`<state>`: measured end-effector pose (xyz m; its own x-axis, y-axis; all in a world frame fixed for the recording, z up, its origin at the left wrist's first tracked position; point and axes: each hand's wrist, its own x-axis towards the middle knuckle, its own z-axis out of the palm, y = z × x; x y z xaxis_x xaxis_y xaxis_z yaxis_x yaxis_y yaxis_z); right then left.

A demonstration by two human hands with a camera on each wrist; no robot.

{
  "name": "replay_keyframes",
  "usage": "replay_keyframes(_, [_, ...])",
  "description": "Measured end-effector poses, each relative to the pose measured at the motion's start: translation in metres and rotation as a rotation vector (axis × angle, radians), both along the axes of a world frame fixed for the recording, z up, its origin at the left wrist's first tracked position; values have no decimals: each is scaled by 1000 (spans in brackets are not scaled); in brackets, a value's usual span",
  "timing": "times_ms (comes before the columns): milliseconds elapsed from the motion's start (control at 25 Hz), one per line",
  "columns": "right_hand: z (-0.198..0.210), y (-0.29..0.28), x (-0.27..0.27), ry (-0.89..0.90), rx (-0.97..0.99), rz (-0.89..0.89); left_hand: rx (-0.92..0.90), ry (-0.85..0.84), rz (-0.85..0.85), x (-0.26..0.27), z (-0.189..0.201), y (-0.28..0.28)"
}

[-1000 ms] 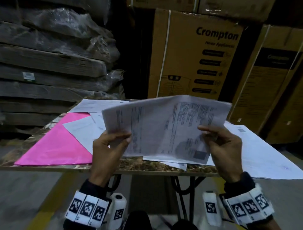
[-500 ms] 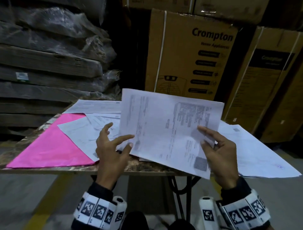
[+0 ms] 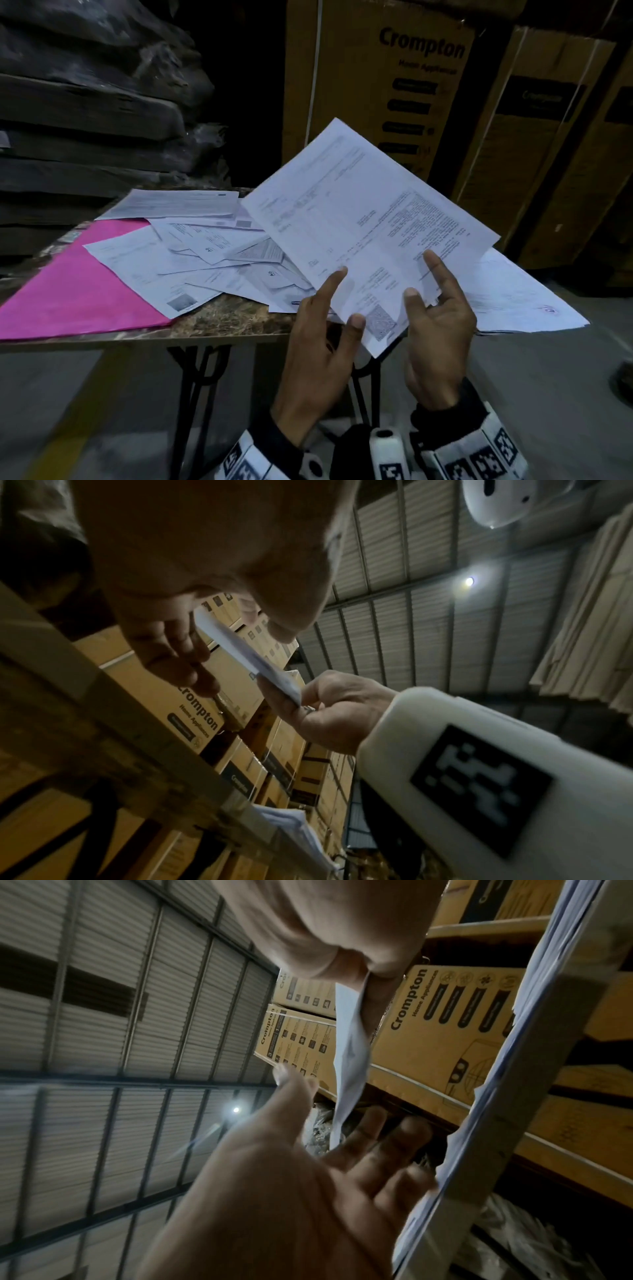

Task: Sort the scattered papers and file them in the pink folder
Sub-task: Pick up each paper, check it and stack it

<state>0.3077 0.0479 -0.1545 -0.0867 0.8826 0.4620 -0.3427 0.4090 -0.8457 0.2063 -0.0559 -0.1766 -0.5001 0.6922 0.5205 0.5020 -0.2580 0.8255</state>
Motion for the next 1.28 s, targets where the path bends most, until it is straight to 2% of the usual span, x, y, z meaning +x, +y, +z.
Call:
replay_keyframes(200, [-5, -11, 10, 4, 3, 90, 91, -147, -84, -6, 5, 9])
replay_keyframes(440, [4, 6, 64, -151, -81, 68, 6, -105, -160, -14, 4, 10])
replay_keyframes(600, [11, 22, 100, -301, -95, -12, -14, -78, -268, -7, 13, 30])
replay_keyframes(720, [11, 35, 119, -283, -75, -82, 1, -88, -295, 5, 19, 55])
replay_keyframes(800, [11, 48, 130, -262, -72, -140, -2, -70, -241, 17, 22, 77])
replay_keyframes(1000, [5, 98, 155, -214, -163, -206, -68, 52, -140, 53, 18, 127])
replay_keyframes(1160, [-3, 133, 169, -233, -223, -236, -316, 258, -62, 71, 9, 154])
replay_keyframes(1280, [-10, 157, 183, -277, -272, -251, -427, 391, -36, 81, 6, 173])
